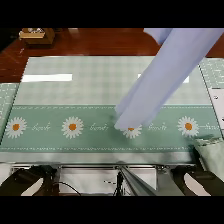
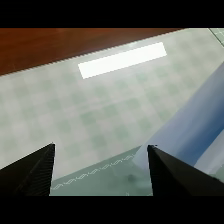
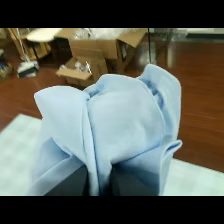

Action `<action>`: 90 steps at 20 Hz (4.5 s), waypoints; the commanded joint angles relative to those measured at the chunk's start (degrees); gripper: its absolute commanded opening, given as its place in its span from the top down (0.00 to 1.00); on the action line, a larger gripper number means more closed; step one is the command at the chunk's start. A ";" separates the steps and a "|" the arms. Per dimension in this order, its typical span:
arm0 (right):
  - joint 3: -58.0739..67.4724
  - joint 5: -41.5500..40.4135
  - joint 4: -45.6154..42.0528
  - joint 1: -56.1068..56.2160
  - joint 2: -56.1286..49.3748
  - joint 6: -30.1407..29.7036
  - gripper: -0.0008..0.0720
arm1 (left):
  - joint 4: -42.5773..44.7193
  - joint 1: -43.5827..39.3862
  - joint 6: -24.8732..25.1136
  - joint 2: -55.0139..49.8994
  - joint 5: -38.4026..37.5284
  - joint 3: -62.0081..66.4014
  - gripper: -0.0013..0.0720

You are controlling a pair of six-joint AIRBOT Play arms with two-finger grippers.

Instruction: Fold the shirts.

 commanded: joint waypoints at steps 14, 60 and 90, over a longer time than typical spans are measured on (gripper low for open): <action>-2.91 12.44 -3.19 18.16 -11.87 1.22 0.94 | 0.74 -0.02 -0.46 0.59 -1.95 0.07 0.01; -32.81 11.98 -1.31 -31.08 -17.29 -6.16 0.31 | -48.02 43.23 39.28 -23.17 19.39 -79.73 0.11; -32.83 7.17 1.36 -16.57 -41.03 -3.76 0.27 | -48.02 35.08 38.58 -26.80 10.05 -65.83 0.95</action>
